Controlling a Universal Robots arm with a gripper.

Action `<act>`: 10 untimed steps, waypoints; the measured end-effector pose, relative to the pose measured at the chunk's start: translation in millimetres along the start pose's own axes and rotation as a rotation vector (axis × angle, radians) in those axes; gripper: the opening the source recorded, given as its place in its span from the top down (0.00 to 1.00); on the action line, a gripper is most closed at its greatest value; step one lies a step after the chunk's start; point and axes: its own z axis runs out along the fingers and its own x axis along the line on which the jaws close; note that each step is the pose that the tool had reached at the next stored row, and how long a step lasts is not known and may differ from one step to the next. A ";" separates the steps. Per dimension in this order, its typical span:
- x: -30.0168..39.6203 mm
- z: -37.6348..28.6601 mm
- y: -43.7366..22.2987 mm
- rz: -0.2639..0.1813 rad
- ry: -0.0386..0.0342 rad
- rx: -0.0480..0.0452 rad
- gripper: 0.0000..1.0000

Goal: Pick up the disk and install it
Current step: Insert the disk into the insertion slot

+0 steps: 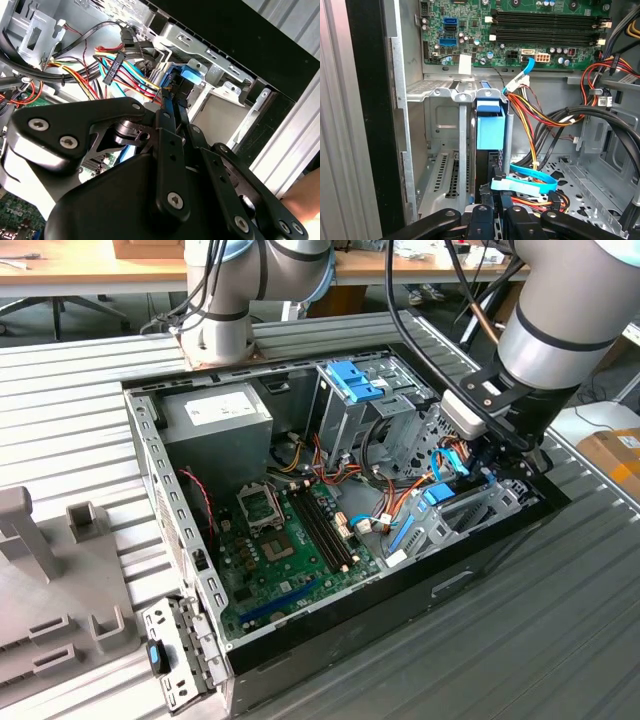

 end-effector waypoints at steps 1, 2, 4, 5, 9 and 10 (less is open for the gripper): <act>0.0 0.3 0.2 0.000 -0.0003 0.0001 0.83; 0.0 0.7 0.3 0.000 -0.0005 0.0001 0.83; 0.1 2.3 0.8 0.000 -0.0012 0.0001 0.83; 0.1 2.6 0.9 0.000 -0.0011 0.0000 0.83; 0.1 3.2 1.2 0.000 -0.0013 0.0001 0.83; 0.1 2.9 1.4 0.000 -0.0016 0.0001 0.83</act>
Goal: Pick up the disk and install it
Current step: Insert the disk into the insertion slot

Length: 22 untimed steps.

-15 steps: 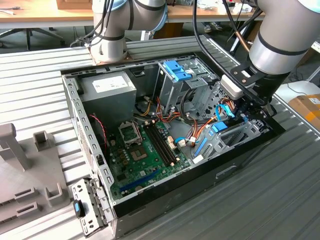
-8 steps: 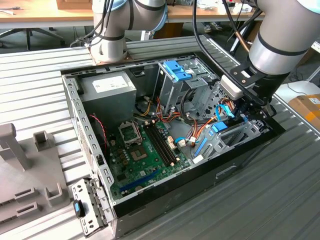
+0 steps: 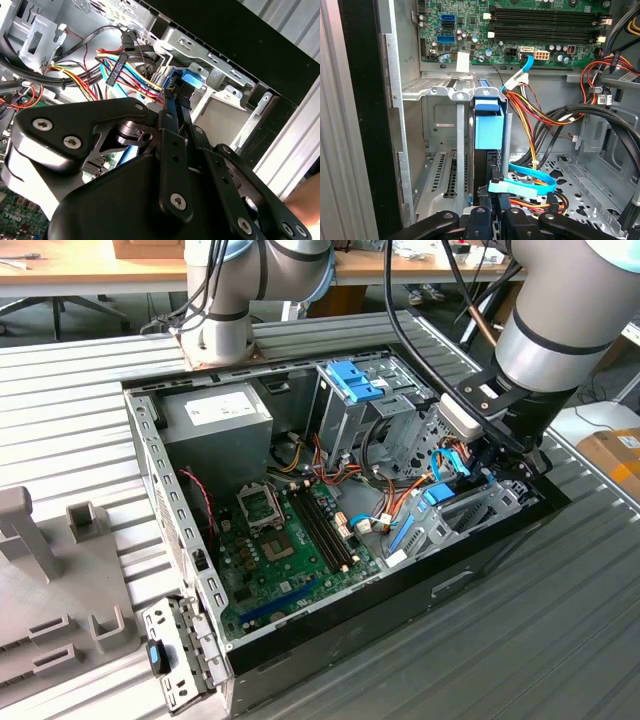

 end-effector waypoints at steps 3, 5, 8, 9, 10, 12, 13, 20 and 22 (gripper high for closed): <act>-0.1 -3.3 -0.9 0.000 -0.0001 0.0007 0.83; -0.2 -3.4 -0.9 0.000 0.0001 0.0007 0.83; -0.2 -3.5 -0.9 0.000 -0.0006 0.0007 0.83; -0.2 -3.5 -0.9 0.001 -0.0009 0.0007 0.83; -0.2 -3.5 -0.9 0.001 -0.0012 0.0007 0.83; -0.2 -3.5 -0.9 0.001 -0.0011 0.0007 0.83; -0.2 -3.5 -0.9 0.001 -0.0011 0.0007 0.83; -0.4 -2.2 -0.6 0.001 -0.0013 0.0007 0.83; -0.3 -2.1 -0.5 0.001 -0.0015 0.0007 0.83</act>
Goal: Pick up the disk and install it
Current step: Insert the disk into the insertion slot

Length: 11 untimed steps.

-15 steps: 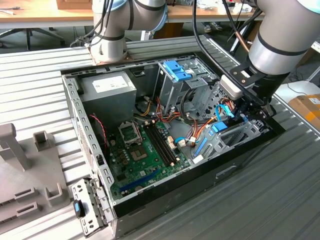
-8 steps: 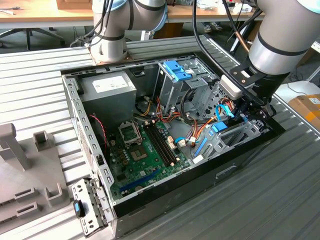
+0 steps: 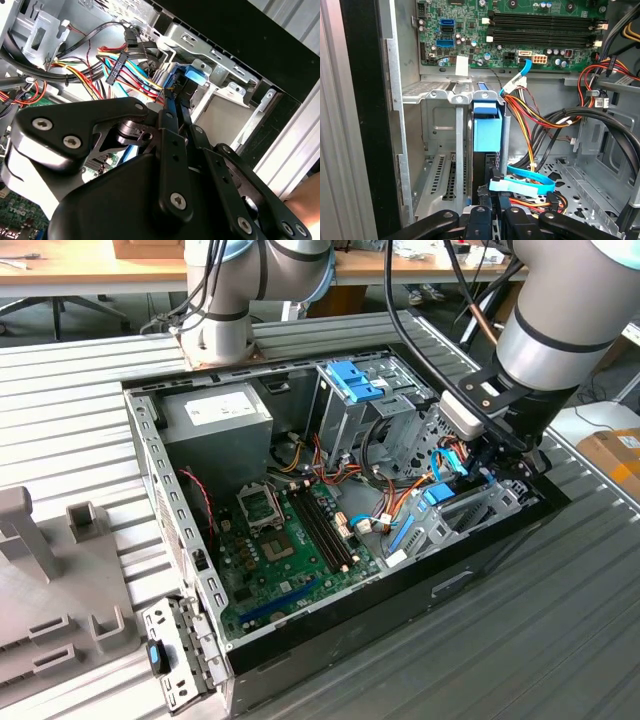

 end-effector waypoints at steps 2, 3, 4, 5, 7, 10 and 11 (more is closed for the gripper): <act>0.0 0.2 0.0 0.000 -0.0003 0.0000 0.83; 0.0 0.6 0.2 0.000 -0.0005 0.0001 0.83; 0.0 0.7 0.2 0.000 -0.0005 0.0001 0.83; 0.0 0.7 0.2 0.000 -0.0005 0.0001 0.83; 0.0 0.7 0.2 0.000 -0.0005 0.0001 0.83; 0.1 0.8 0.3 0.000 -0.0004 0.0000 0.83; 0.1 1.2 0.5 0.000 -0.0006 0.0000 0.83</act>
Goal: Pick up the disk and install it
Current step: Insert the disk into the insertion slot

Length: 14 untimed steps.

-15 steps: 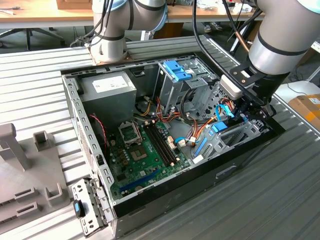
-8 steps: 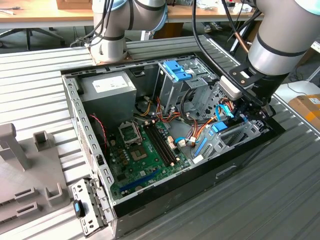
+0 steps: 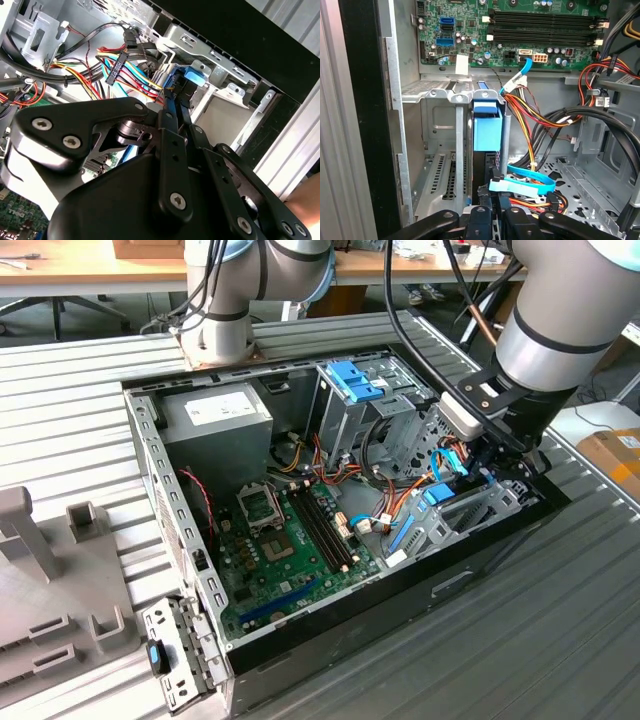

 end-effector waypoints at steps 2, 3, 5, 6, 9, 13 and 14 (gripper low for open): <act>0.0 0.2 0.2 0.000 0.0000 0.0000 0.83; 0.1 0.5 0.7 0.000 -0.0001 0.0001 0.83; 0.2 0.9 0.9 0.000 0.0002 0.0000 0.83; 0.4 1.3 1.0 0.000 0.0000 0.0000 0.83; 1.0 2.3 1.4 0.000 0.0000 0.0000 0.83; 1.5 3.3 1.7 0.000 0.0001 0.0000 0.83; 1.5 3.3 1.6 0.000 0.0001 0.0000 0.83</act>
